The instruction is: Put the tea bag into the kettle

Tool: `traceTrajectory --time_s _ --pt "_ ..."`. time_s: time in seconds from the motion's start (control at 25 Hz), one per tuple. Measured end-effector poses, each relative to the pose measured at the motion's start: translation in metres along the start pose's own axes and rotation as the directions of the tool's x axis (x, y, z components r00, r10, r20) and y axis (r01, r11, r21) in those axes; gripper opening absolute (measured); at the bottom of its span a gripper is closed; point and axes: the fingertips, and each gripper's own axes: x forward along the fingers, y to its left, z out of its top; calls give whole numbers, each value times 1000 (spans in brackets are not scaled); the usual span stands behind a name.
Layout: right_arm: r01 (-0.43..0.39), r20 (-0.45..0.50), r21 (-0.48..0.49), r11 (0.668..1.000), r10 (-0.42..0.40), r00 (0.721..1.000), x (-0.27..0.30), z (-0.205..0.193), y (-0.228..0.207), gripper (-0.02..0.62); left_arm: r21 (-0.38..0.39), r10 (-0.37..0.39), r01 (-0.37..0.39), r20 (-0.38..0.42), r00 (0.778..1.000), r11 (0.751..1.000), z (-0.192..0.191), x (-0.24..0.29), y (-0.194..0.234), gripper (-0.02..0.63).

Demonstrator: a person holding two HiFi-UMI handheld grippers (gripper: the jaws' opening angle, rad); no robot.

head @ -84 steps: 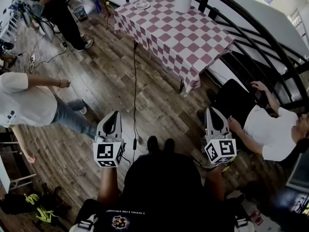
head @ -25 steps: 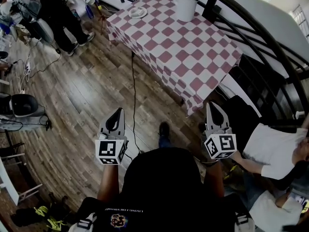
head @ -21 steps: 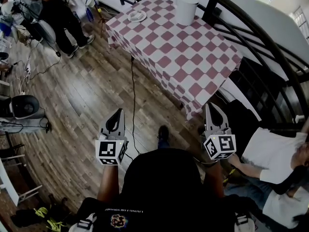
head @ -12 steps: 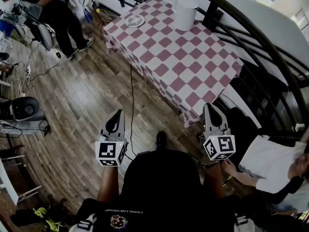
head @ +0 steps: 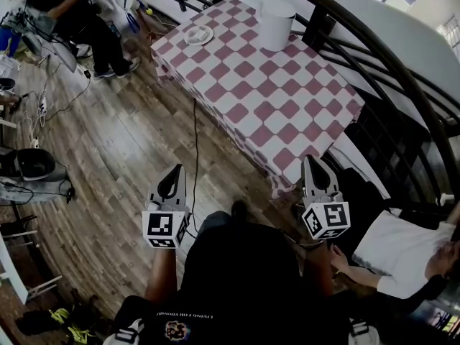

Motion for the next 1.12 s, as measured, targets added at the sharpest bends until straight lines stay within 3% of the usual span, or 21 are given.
traceTrajectory --time_s 0.68,1.12 --pt "10 27 14 1000 -11 1000 32 10 -22 18 23 -36 35 12 999 999 20 44 -1 8" --pt "32 20 14 999 -32 999 72 17 -25 18 15 -66 66 -6 998 998 22 84 21 7"
